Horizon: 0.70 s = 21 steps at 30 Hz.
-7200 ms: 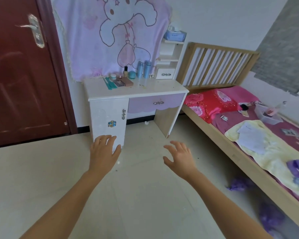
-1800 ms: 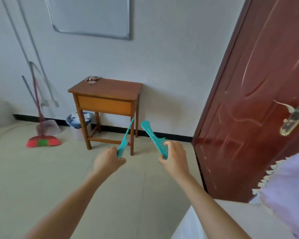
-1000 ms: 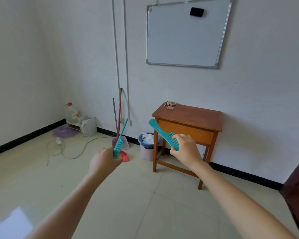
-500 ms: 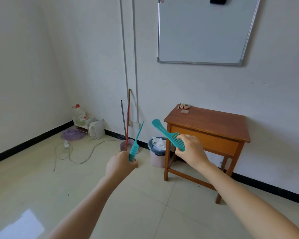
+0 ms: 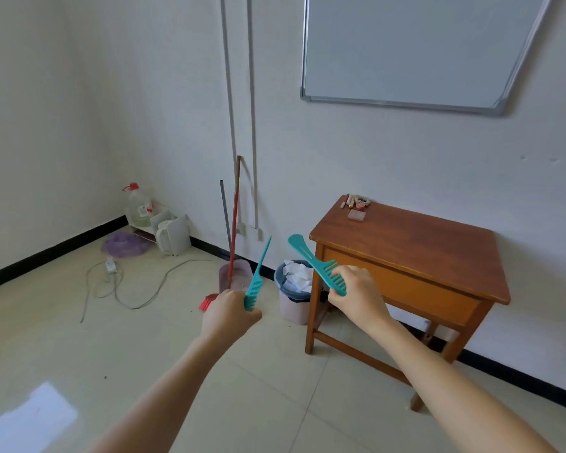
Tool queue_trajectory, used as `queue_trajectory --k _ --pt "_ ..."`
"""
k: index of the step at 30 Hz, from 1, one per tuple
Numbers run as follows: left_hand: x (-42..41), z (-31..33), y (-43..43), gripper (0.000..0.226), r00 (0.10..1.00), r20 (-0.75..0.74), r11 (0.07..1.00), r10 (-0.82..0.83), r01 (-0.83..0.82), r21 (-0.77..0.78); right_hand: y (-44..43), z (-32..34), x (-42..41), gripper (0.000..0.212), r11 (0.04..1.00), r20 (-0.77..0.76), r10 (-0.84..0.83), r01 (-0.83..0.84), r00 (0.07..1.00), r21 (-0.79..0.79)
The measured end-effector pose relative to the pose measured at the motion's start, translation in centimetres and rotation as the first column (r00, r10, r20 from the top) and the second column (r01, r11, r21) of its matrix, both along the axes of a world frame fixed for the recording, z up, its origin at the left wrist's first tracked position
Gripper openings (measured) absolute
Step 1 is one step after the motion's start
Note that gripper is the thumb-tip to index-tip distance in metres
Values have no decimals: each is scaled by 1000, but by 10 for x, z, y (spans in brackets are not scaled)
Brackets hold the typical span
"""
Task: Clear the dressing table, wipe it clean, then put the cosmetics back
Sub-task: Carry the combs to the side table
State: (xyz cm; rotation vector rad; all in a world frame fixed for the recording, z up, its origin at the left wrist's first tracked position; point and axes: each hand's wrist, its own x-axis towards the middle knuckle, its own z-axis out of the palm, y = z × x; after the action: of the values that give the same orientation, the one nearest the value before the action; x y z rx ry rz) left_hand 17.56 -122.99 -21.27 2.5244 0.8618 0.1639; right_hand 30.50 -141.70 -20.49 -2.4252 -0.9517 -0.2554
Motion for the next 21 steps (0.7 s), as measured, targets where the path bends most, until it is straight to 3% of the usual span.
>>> queue_trajectory --k 7,10,21 --pt "89 -13 28 15 997 -2 997 -71 71 -4 26 -12 69 36 997 -1 -74 73 997 -28" --pt "142 -16 40 26 986 18 986 -168 168 -20 37 -11 104 36 993 3 -111 111 994 -49" --pt "320 -38 66 30 931 -19 928 -364 361 -86 56 -11 219 34 917 -66 -390 381 919 -114"
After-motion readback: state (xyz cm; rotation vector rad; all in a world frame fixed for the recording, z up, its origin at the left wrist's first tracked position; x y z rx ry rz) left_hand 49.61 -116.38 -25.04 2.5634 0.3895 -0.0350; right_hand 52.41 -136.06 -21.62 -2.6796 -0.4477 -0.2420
